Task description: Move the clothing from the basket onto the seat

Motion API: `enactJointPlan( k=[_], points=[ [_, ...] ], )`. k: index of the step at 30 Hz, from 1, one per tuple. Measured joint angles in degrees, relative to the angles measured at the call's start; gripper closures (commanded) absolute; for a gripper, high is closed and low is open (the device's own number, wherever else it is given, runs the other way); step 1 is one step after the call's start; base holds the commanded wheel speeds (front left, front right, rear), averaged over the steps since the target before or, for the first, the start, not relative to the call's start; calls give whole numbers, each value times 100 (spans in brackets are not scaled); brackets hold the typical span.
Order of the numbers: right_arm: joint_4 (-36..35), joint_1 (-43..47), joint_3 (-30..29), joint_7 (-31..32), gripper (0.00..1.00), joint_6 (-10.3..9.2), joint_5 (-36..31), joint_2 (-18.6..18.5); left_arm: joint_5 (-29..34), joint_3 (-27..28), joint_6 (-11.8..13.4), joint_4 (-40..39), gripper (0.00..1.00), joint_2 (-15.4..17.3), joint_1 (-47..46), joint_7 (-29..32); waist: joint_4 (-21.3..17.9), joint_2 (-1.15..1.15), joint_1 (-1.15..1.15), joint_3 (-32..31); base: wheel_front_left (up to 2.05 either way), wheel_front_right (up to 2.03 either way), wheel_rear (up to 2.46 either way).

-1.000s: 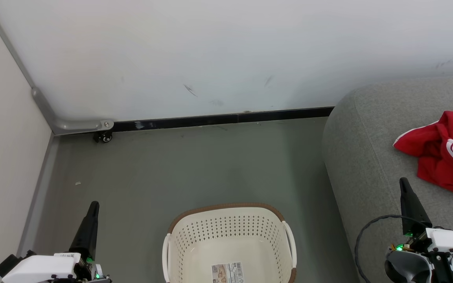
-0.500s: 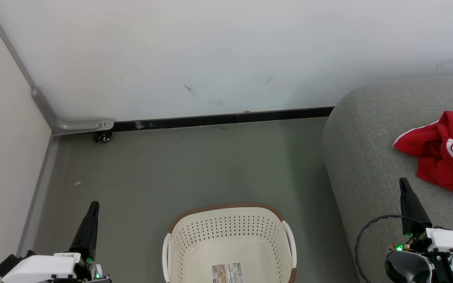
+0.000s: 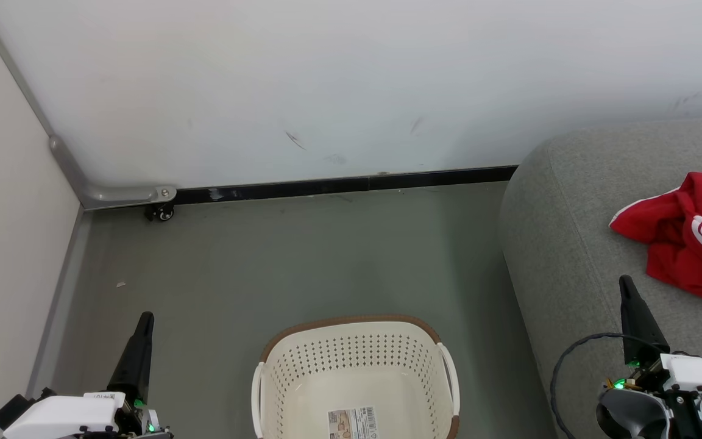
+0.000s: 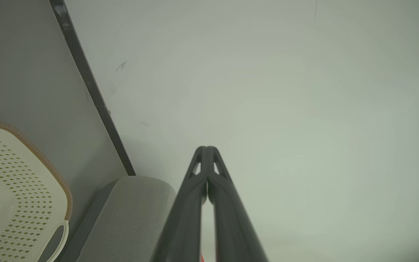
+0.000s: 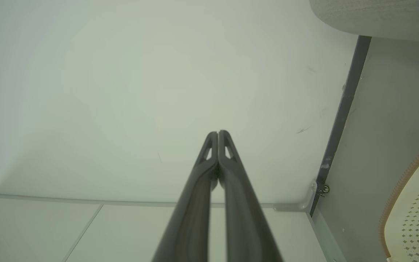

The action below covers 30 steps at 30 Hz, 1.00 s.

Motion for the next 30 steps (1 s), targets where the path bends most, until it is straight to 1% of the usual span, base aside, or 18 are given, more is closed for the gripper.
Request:
enactJointPlan(
  k=[30],
  points=[
    [2,0,-18,15,100,0,-9,7,0,-3,0,-2,100,0,0,0,0,0,0,0,0,0,0]
  ],
)
